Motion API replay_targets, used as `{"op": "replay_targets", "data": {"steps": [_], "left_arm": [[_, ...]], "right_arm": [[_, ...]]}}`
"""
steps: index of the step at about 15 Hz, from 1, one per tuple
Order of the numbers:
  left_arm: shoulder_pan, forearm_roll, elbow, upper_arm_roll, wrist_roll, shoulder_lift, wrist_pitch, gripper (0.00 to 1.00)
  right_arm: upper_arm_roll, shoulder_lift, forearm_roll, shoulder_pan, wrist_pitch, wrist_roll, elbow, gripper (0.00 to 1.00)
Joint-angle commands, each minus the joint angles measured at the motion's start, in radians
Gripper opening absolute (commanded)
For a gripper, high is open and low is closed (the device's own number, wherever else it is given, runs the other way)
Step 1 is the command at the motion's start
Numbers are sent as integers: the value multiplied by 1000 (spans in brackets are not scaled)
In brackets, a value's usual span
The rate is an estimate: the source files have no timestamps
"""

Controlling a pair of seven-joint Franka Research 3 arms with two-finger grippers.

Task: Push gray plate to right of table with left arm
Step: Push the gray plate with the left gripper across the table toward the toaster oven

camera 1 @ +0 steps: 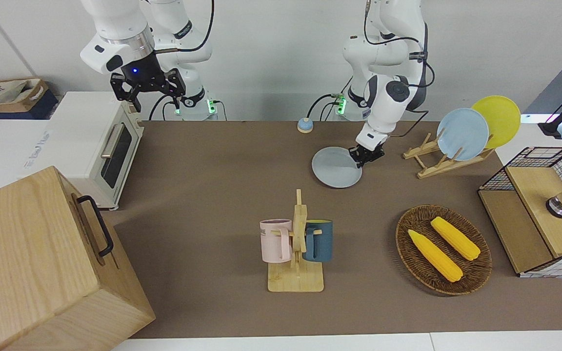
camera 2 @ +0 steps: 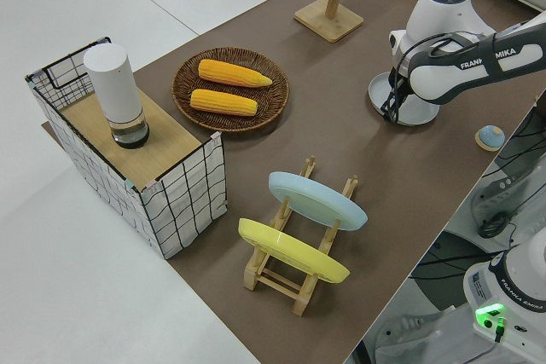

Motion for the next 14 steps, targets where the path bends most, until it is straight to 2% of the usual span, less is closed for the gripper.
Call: {"op": "replay_targets", "data": {"steps": [1, 4, 6, 7, 9, 14], "left_arm": [[-138, -15, 83, -2, -179, 114, 33, 0], [-229, -15, 177, -28, -334, 191, 33, 0], [-241, -15, 220, -66, -403, 222, 33, 0], [-246, -14, 262, -101, -461, 252, 32, 0], [-258, -3, 324, -134, -531, 300, 32, 0], [-327, 37, 464, -142, -666, 395, 26, 0]], "right_arm": [[6, -8, 8, -11, -12, -1, 1, 983], [6, -8, 8, -11, -12, -3, -1, 983], [4, -8, 8, -11, -12, -1, -1, 983], [6, -8, 8, -11, -12, -1, -1, 983], [6, -8, 8, -11, -12, -3, -1, 983], [6, -8, 8, -11, -12, -3, -1, 983]]}}
